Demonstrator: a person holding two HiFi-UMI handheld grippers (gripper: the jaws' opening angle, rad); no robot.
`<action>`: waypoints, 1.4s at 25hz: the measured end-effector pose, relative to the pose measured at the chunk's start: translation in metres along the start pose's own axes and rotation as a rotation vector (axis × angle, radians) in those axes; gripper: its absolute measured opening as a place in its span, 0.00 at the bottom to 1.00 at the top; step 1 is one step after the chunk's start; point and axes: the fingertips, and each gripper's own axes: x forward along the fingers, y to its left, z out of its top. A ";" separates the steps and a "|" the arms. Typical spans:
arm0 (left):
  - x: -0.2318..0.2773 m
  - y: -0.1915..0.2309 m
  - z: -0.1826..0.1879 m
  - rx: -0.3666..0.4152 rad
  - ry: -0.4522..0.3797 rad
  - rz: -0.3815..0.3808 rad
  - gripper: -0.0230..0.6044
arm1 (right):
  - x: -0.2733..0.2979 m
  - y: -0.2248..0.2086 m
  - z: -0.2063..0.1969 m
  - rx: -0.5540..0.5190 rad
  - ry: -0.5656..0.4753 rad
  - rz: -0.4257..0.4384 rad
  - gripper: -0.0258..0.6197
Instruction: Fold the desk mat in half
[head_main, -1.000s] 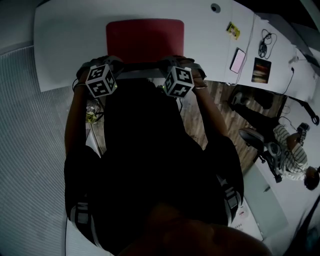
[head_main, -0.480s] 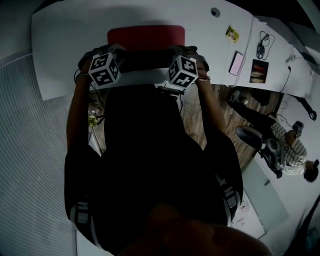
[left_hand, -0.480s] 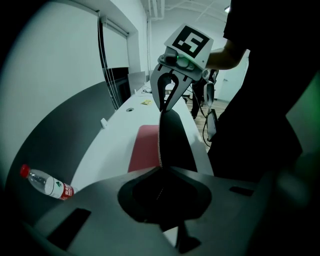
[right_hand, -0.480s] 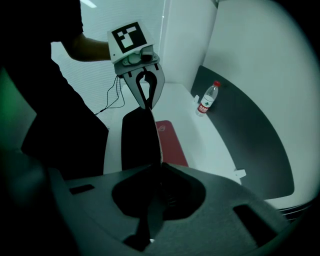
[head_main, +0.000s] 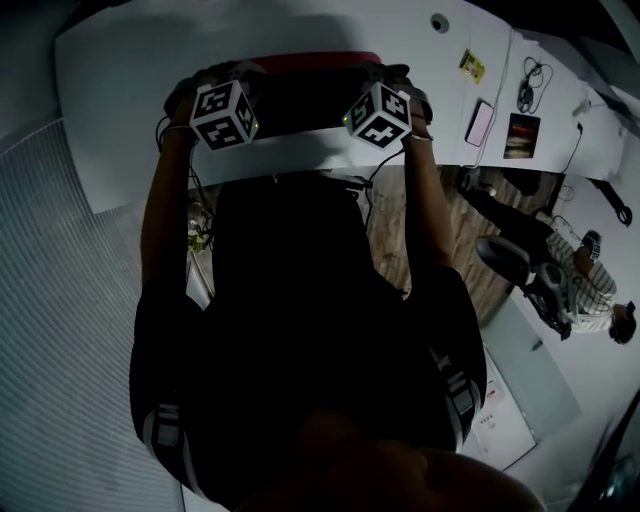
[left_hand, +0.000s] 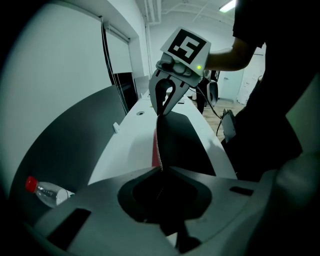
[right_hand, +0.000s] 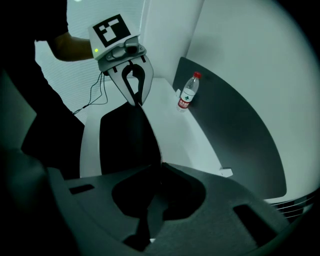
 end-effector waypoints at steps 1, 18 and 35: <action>0.003 0.006 0.000 0.003 -0.002 0.004 0.06 | 0.003 -0.006 0.000 0.011 -0.001 -0.006 0.05; 0.049 0.100 -0.015 -0.104 0.039 0.168 0.06 | 0.058 -0.083 -0.005 0.050 -0.023 -0.049 0.05; 0.120 0.163 -0.046 -0.259 0.149 0.229 0.06 | 0.141 -0.136 -0.024 0.079 -0.026 0.004 0.05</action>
